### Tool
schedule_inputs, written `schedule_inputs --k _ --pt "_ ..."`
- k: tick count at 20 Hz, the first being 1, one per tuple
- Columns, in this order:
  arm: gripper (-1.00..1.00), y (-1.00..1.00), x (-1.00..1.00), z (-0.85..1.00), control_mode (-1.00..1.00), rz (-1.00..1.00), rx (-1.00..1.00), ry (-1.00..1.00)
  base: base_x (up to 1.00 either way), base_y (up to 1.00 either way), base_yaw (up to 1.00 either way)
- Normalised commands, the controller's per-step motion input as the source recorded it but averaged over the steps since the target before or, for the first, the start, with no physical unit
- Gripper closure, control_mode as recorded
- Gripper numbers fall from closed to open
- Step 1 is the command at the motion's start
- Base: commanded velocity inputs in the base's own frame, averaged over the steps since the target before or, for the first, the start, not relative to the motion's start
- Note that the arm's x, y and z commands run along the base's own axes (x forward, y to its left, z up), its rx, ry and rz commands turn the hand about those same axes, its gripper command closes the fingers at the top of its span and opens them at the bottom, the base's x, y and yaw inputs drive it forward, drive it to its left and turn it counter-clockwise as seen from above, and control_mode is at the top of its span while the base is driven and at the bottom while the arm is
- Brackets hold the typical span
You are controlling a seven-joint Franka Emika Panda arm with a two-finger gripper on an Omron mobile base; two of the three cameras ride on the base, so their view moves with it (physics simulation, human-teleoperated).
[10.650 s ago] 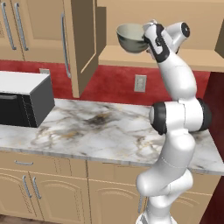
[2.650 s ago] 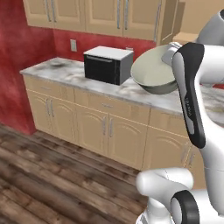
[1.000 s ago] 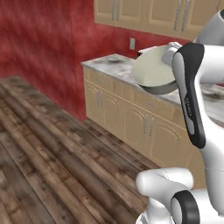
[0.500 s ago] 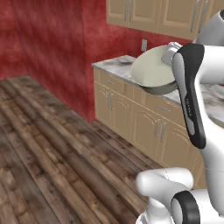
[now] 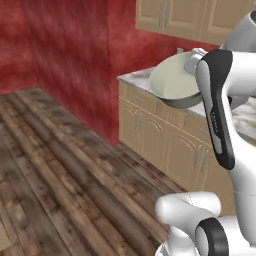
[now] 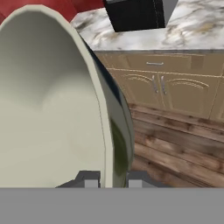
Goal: Move the bowls from the cabinet to the plates on the dining table.
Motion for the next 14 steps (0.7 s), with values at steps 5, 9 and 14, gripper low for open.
schedule_inputs --k 5,9,14 --pt "1.0 0.0 0.0 0.0 1.0 0.0 0.0 0.0 0.55 0.15 0.08" --pt "1.0 0.0 0.0 0.0 1.0 0.0 0.0 0.0 0.3 0.09 0.17" --pt "1.0 0.0 0.0 0.0 1.0 0.0 0.0 0.0 0.12 0.04 0.23"
